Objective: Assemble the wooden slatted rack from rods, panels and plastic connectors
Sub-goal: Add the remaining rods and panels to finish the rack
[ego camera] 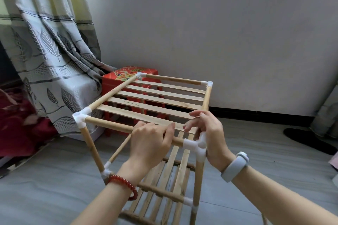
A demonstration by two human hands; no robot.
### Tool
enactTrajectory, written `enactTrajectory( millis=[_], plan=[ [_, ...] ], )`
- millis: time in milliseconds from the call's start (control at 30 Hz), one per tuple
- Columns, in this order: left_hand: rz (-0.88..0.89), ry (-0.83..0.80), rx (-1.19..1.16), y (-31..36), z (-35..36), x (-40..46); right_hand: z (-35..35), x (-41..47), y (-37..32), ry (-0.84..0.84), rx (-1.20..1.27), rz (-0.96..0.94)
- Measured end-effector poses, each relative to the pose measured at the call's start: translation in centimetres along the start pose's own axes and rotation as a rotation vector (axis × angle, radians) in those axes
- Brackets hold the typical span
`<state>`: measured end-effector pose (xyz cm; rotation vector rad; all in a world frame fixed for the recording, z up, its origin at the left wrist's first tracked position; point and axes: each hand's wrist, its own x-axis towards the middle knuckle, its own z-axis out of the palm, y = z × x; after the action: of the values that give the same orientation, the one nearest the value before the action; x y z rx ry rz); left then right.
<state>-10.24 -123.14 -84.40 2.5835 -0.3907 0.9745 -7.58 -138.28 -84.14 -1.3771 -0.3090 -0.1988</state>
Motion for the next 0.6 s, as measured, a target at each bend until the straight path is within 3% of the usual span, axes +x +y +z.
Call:
enactTrajectory(
  millis=[67,167,333,600],
  plan=[
    [0.011,-0.090,-0.037,1.6,-0.3,-0.2,-1.6,0.5,-0.6,0.102,0.102,0.067],
    [-0.020,-0.254,-0.069,4.8,-0.4,-0.3,-3.8,0.8,-0.9,0.259,-0.065,0.195],
    [-0.093,-0.333,0.223,8.4,0.7,0.1,-3.9,1.0,-1.6,-0.052,-0.024,0.746],
    [-0.150,-0.359,0.189,7.0,-0.8,-1.1,-1.6,1.6,-2.2,-0.170,-0.252,0.660]
  ],
)
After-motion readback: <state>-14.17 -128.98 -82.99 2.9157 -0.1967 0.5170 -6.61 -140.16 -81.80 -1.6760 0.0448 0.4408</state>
